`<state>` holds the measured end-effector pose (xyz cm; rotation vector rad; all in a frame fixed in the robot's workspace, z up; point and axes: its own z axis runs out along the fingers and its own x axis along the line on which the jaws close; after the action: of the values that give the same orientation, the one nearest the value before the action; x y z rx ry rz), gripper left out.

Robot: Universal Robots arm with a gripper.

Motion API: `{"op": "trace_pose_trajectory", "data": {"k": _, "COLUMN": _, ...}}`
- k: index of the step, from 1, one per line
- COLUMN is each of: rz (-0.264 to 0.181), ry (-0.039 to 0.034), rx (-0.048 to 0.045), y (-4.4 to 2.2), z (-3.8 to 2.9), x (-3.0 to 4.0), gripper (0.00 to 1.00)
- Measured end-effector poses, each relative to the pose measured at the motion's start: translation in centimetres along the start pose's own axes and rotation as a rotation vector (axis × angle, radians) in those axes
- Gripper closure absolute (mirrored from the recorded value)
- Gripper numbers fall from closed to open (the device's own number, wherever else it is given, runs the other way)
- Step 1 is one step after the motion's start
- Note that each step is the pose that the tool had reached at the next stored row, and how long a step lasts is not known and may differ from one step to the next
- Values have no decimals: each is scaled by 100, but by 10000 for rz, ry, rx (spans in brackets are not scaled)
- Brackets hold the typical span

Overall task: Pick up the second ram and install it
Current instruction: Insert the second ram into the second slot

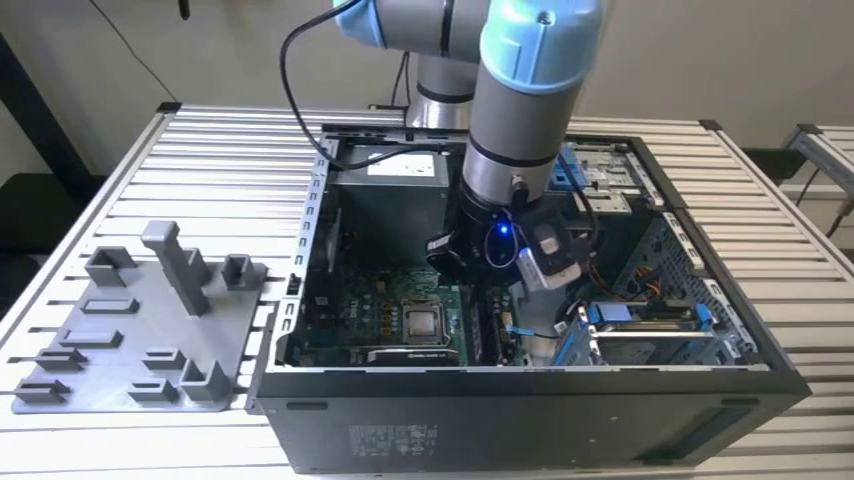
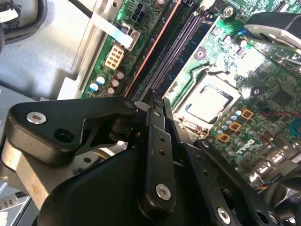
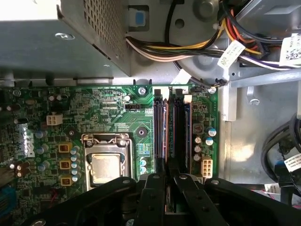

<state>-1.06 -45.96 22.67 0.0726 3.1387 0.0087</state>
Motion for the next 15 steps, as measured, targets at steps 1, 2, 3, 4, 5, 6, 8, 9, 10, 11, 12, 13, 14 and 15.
{"op": "trace_pose_trajectory", "data": {"k": 1, "rz": 1, "ry": 0, "rx": 0, "y": 0, "z": 2, "x": 0, "gripper": 86}}
{"op": "trace_pose_trajectory", "data": {"k": 2, "rz": 1, "ry": -1, "rx": -2, "y": 0, "z": 5, "x": 0, "gripper": 86}}
{"op": "trace_pose_trajectory", "data": {"k": 3, "rz": 2, "ry": -1, "rx": -2, "y": -1, "z": 6, "x": 0, "gripper": 86}}
{"op": "trace_pose_trajectory", "data": {"k": 4, "rz": 2, "ry": 0, "rx": -1, "y": -2, "z": 9, "x": 0, "gripper": 86}}
{"op": "trace_pose_trajectory", "data": {"k": 5, "rz": 2, "ry": 0, "rx": -1, "y": -3, "z": 10, "x": -1, "gripper": 86}}
{"op": "trace_pose_trajectory", "data": {"k": 6, "rz": 1, "ry": -1, "rx": -2, "y": -4, "z": 12, "x": -2, "gripper": 86}}
{"op": "trace_pose_trajectory", "data": {"k": 8, "rz": 1, "ry": 0, "rx": -3, "y": -5, "z": 12, "x": -7, "gripper": 86}}
{"op": "trace_pose_trajectory", "data": {"k": 9, "rz": 1, "ry": 0, "rx": -1, "y": -6, "z": 13, "x": -9, "gripper": 86}}
{"op": "trace_pose_trajectory", "data": {"k": 10, "rz": 2, "ry": -1, "rx": -4, "y": -7, "z": 16, "x": -9, "gripper": 86}}
{"op": "trace_pose_trajectory", "data": {"k": 11, "rz": 3, "ry": -1, "rx": -1, "y": -8, "z": 18, "x": -8, "gripper": 86}}
{"op": "trace_pose_trajectory", "data": {"k": 12, "rz": 3, "ry": 0, "rx": -1, "y": -8, "z": 22, "x": -9, "gripper": 86}}
{"op": "trace_pose_trajectory", "data": {"k": 13, "rz": 3, "ry": -1, "rx": -2, "y": -8, "z": 29, "x": -9, "gripper": 86}}
{"op": "trace_pose_trajectory", "data": {"k": 14, "rz": 3, "ry": -1, "rx": -2, "y": -8, "z": 34, "x": -9, "gripper": 86}}
{"op": "trace_pose_trajectory", "data": {"k": 15, "rz": 3, "ry": 0, "rx": 0, "y": -9, "z": 37, "x": -9, "gripper": 86}}
